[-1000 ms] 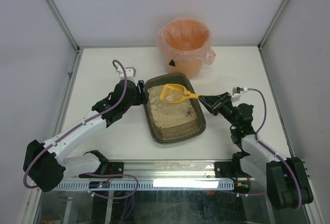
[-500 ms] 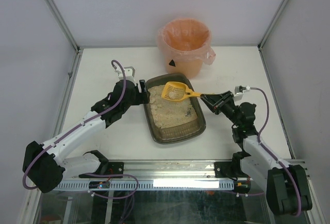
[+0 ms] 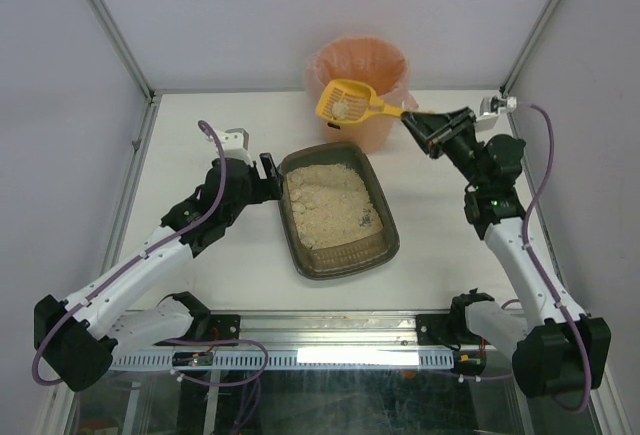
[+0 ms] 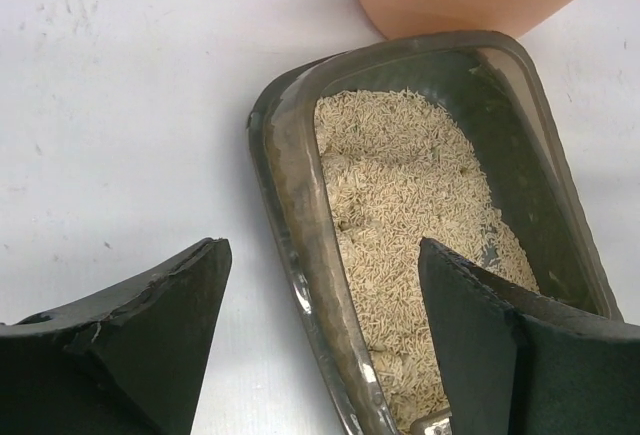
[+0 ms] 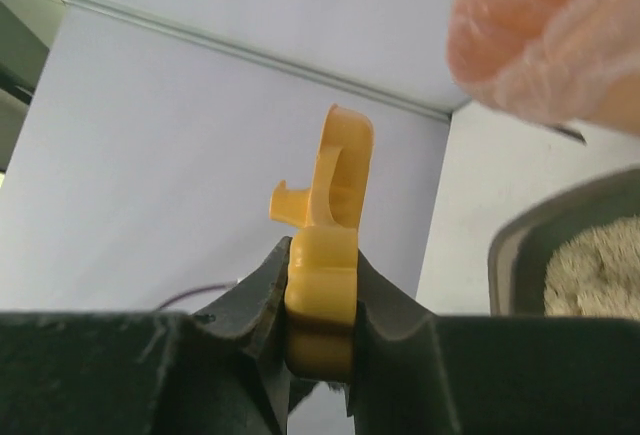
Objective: Clean the litter box
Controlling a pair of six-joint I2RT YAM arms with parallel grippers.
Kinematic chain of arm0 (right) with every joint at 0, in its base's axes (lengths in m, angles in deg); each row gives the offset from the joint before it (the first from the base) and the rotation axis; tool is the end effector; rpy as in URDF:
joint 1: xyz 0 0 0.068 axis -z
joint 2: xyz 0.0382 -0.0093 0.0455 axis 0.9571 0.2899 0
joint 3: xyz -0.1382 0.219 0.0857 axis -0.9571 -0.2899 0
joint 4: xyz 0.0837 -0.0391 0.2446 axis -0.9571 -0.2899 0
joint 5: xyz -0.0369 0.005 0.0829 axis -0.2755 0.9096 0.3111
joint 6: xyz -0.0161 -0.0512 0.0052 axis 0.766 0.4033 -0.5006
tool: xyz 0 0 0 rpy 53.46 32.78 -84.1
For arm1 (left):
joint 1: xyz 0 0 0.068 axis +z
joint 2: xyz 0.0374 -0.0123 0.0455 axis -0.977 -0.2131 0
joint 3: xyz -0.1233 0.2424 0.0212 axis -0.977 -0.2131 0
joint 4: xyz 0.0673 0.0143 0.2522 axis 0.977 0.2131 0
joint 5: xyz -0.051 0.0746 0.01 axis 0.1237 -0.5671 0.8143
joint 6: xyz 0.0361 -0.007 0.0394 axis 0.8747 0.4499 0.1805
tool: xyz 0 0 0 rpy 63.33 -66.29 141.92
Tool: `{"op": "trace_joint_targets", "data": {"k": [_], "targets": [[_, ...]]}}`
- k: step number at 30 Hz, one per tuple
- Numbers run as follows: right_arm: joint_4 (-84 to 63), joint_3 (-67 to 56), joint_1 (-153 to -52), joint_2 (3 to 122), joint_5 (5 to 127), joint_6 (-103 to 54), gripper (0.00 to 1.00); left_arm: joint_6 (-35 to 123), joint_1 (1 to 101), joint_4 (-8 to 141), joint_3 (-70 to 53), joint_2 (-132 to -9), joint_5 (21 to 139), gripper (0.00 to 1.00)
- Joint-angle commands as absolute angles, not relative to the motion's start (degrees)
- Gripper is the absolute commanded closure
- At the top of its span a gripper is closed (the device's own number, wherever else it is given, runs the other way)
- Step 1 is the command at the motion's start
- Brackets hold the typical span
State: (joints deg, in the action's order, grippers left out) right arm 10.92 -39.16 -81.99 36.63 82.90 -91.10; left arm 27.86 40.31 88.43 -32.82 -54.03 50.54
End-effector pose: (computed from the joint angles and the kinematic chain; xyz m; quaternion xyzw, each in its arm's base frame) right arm 0.2235 0.0498 0.3444 0.2106 0.6327 0.5880 0.4578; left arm 0.1878 -0.1272 0.2976 -0.0190 0.8590 -0.1255 0.4960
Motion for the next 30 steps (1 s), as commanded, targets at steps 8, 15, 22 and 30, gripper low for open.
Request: {"op": "trace_joint_targets", "data": {"k": [8, 15, 22, 30], "targets": [[9.36, -11.43, -78.39, 57.15, 76.36, -71.89, 1.00, 26.40, 40.61, 90.09, -35.52, -47.05, 50.07, 0.21], [16.84, -4.16, -77.67, 67.77, 76.70, -59.10, 1.00, 26.42, 40.61, 90.84, -35.88, -45.64, 50.14, 0.20], [13.43, 2.65, -77.63, 71.94, 89.05, -31.43, 1.00, 26.46, 40.62, 91.14, -35.68, -45.98, 50.39, 0.19], [0.69, 10.26, -77.59, 73.12, 92.11, -13.73, 1.00, 26.51, 40.61, 91.18, -35.39, -47.21, 50.54, 0.18]]}}
